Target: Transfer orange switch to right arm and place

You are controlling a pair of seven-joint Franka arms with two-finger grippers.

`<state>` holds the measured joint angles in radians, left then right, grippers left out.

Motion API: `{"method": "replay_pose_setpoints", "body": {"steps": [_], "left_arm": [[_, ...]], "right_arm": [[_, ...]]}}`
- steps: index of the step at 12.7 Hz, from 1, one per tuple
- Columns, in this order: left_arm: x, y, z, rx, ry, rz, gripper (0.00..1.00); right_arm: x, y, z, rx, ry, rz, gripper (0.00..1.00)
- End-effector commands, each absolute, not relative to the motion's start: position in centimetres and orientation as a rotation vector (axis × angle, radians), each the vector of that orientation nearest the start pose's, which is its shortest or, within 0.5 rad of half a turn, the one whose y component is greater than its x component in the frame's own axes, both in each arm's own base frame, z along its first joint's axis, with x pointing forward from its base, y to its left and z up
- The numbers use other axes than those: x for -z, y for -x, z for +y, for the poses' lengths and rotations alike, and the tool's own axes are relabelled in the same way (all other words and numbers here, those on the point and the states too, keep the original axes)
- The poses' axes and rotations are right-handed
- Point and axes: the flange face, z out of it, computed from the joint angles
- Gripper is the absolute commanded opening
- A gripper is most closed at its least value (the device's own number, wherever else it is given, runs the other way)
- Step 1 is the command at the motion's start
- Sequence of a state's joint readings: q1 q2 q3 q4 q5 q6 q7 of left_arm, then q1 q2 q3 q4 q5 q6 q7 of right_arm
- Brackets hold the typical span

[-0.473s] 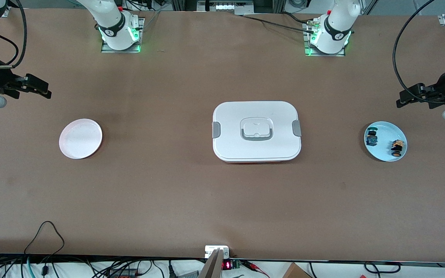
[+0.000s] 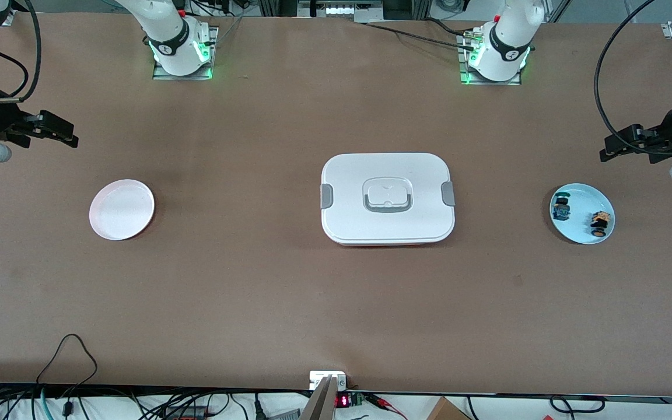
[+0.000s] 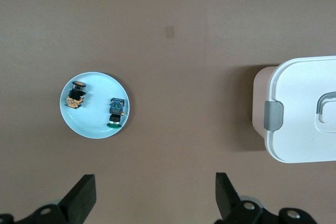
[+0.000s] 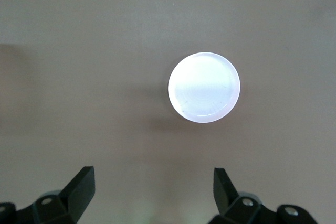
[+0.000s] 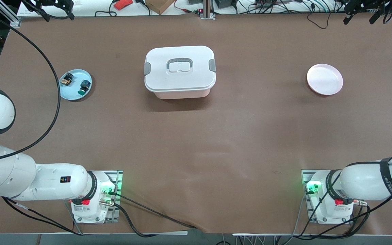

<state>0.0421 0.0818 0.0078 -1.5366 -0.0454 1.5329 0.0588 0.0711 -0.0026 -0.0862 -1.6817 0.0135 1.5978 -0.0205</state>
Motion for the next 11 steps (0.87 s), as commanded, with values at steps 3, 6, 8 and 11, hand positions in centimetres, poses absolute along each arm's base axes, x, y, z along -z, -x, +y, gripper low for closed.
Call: {"method": "replay_pose_setpoints", "body": {"steps": [3, 6, 8, 11], "left_arm": [[-58.3, -57.1, 3.0, -0.246, 3.180, 0.072, 1.00], [-55.1, -56.3, 4.4, -0.389, 3.149, 0.375, 1.00], [-52.0, -56.5, 7.0, -0.440, 3.144, 0.628, 1.00], [-46.6, -56.5, 11.0, -0.391, 3.034, 1.231, 1.00]], "right_arm": [[-58.1, -54.5, -0.6, -0.128, 3.139, -0.017, 1.00], [-58.1, -54.5, -0.5, -0.128, 3.139, -0.020, 1.00], [-58.1, -54.5, -0.5, -0.128, 3.139, -0.020, 1.00], [-58.0, -54.5, -0.4, -0.130, 3.139, -0.022, 1.00]]}}
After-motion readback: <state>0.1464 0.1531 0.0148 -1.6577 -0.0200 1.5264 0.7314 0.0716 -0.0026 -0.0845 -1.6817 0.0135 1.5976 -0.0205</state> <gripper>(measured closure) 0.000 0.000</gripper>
